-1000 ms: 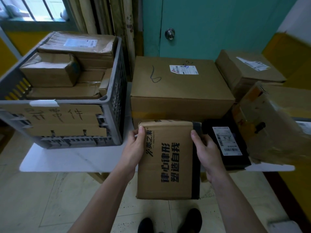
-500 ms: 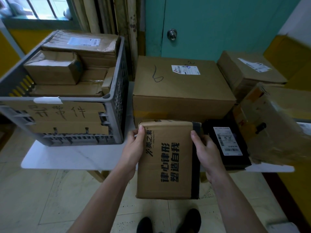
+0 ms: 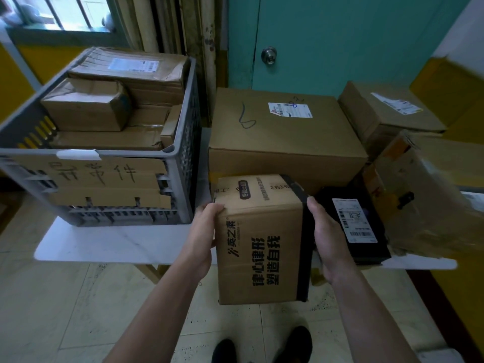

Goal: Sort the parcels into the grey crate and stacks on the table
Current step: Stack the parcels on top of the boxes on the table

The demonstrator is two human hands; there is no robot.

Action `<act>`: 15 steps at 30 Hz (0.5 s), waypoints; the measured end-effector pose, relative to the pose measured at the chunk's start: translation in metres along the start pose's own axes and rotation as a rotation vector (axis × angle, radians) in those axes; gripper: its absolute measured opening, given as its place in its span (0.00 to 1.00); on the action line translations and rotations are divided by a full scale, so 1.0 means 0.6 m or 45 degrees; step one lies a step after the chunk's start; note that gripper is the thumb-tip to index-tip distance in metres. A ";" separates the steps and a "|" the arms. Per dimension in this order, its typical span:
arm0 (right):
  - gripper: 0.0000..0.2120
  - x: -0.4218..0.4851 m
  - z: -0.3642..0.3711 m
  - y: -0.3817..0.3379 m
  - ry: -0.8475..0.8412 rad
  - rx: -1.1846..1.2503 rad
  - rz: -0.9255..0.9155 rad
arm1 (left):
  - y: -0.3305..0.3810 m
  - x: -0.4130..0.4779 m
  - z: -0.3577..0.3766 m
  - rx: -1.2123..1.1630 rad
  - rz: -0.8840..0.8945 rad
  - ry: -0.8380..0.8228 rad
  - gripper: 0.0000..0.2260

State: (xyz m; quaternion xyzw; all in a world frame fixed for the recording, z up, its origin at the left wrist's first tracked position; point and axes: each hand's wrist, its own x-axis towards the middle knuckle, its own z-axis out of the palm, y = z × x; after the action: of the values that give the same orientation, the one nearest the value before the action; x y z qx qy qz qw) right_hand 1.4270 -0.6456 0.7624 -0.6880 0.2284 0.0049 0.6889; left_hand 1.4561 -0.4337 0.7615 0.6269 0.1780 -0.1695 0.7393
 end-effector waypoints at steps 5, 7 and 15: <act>0.29 -0.007 -0.011 -0.001 -0.032 0.070 0.029 | -0.001 -0.007 -0.013 -0.048 0.033 -0.094 0.18; 0.29 -0.005 -0.008 0.000 -0.009 0.012 0.033 | -0.002 -0.008 -0.012 -0.058 0.040 -0.061 0.15; 0.11 -0.012 -0.003 0.010 -0.068 -0.173 -0.060 | -0.009 -0.001 -0.020 0.094 0.109 -0.085 0.34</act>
State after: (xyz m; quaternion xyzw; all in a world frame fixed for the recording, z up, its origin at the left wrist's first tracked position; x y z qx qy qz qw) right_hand 1.4183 -0.6446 0.7593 -0.7379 0.1929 0.0225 0.6463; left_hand 1.4522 -0.4229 0.7555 0.6549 0.1199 -0.1652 0.7277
